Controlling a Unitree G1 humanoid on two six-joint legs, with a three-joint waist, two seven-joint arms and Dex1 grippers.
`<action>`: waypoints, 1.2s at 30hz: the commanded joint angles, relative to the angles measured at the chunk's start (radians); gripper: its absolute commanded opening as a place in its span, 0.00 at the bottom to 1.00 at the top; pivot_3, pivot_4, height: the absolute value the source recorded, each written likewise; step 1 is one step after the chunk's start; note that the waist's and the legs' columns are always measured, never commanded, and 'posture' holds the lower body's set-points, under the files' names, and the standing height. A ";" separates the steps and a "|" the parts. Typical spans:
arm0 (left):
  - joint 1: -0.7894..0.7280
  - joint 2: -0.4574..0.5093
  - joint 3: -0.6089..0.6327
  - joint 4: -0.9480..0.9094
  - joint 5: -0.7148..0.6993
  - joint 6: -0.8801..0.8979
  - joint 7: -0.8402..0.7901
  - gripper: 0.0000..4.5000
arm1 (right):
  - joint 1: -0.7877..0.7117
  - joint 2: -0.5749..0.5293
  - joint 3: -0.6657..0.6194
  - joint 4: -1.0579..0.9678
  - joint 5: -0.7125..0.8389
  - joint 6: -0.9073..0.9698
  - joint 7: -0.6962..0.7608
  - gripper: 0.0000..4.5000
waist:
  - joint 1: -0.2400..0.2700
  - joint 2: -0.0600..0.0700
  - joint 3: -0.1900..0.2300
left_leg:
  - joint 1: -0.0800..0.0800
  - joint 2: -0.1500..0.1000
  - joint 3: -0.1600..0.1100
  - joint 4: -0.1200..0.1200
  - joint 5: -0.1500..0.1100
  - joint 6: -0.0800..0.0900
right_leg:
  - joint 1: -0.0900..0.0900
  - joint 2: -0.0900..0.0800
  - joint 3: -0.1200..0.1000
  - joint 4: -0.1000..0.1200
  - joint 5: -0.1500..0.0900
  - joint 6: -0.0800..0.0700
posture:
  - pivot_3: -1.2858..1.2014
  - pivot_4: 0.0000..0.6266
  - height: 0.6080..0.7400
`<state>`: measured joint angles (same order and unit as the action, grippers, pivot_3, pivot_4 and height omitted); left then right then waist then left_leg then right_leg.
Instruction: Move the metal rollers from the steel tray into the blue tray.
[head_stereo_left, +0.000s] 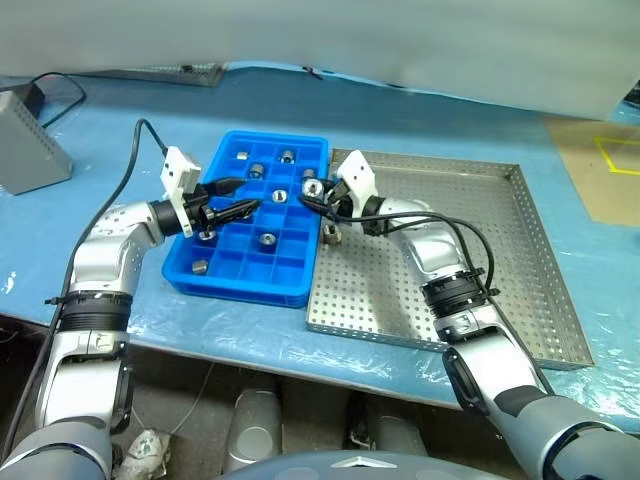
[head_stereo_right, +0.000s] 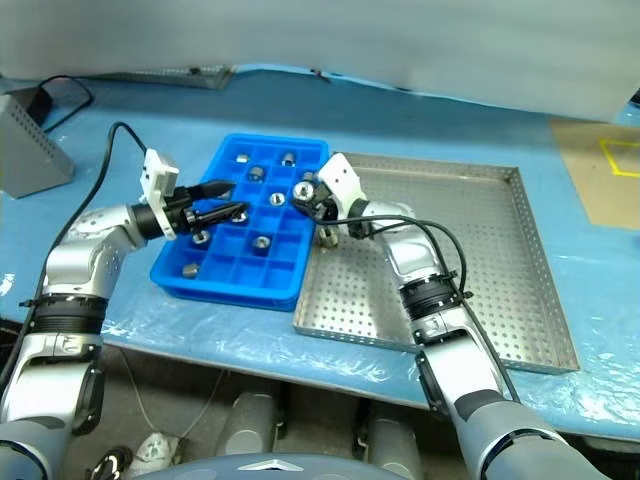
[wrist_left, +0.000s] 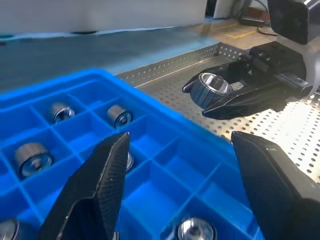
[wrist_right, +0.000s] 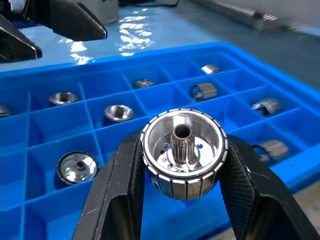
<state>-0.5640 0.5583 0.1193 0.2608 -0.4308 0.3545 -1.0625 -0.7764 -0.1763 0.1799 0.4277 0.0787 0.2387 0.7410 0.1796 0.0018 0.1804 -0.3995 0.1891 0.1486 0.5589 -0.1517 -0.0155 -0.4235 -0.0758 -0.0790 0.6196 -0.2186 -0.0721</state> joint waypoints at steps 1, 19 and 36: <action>0.047 0.022 0.046 -0.123 -0.037 0.023 0.034 0.77 | -0.042 0.016 0.021 0.057 -0.019 -0.071 0.014 0.38 | 0.008 0.000 0.000 | -0.001 0.000 0.000 0.000 0.000 0.000 | -0.001 0.000 0.000 0.000 0.000 0.000 | 0.68 0.24 1.00; 0.066 0.015 0.020 -0.185 -0.062 0.069 0.069 0.77 | -0.025 0.027 -0.001 0.086 -0.043 -0.100 -0.015 0.66 | 0.028 0.000 0.000 | -0.001 0.000 -0.001 0.000 0.001 -0.001 | -0.001 0.000 -0.001 0.002 0.000 0.000 | 0.67 0.24 1.00; -0.059 -0.053 -0.101 -0.061 -0.030 0.032 -0.036 0.77 | 0.243 -0.193 -0.041 -0.348 0.061 0.169 0.074 0.66 | 0.009 0.000 0.000 | 0.001 0.000 0.000 0.000 0.002 -0.004 | -0.001 0.001 0.000 0.001 0.000 0.001 | 0.61 0.24 1.00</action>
<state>-0.5961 0.5071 0.0124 0.1964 -0.4624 0.4090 -1.0871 -0.5375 -0.3721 0.1404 0.1281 0.1207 0.4017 0.8182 0.1885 0.0018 0.1804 -0.3980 0.1891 0.1485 0.5584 -0.1495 -0.0190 -0.4242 -0.0750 -0.0785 0.6209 -0.2186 -0.0712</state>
